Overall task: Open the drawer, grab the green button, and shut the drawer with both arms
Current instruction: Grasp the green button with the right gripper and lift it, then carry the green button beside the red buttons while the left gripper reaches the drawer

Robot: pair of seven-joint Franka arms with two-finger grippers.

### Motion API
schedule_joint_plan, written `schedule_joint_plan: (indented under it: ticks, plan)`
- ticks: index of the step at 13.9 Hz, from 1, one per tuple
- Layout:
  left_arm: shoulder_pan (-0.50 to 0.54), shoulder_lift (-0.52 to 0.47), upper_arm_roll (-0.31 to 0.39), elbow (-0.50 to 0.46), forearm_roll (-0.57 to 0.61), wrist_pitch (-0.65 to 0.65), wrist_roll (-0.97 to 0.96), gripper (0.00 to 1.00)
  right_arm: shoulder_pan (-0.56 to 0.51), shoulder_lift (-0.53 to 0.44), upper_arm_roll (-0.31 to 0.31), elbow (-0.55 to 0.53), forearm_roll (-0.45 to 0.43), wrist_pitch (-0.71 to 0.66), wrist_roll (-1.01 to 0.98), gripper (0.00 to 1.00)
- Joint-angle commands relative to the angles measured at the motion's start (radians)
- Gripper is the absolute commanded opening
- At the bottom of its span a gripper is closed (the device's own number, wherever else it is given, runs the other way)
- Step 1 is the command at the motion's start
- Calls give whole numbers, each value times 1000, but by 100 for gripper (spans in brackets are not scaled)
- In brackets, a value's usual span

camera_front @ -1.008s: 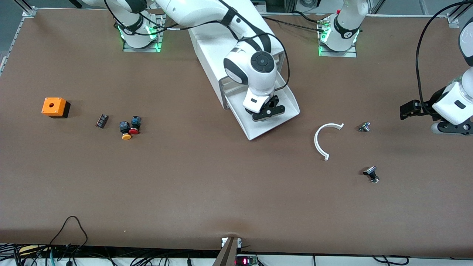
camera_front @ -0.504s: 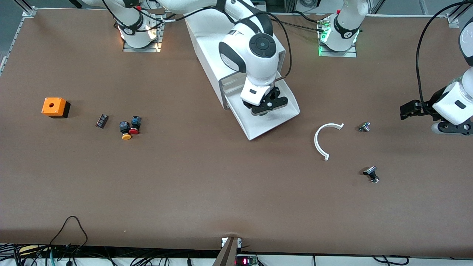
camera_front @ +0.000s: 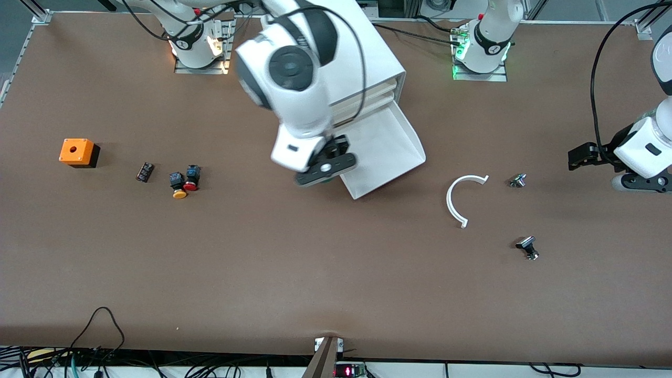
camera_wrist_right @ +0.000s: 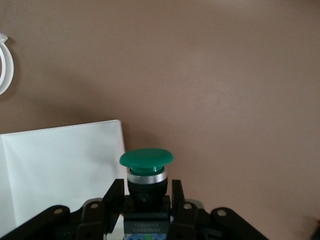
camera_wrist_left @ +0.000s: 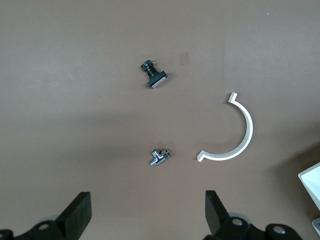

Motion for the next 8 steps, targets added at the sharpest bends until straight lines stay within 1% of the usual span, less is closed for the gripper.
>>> schedule_joint_plan:
  ticks: [1, 3, 6, 8]
  plan:
    - [-3, 5, 4, 19, -17, 0, -2, 100, -76, -17, 16, -5, 22, -43, -108, 0]
    - [-3, 5, 2, 19, -17, -2, 0, 100, -113, -17, 8, -8, 16, -46, -209, 0]
    - [-3, 7, 2, 19, -19, -2, 0, 100, -176, -18, -41, -24, 22, -94, -382, 0]
    - [-3, 10, 2, 17, -20, 0, 0, 100, -256, -32, -49, -68, 25, -88, -534, 0]
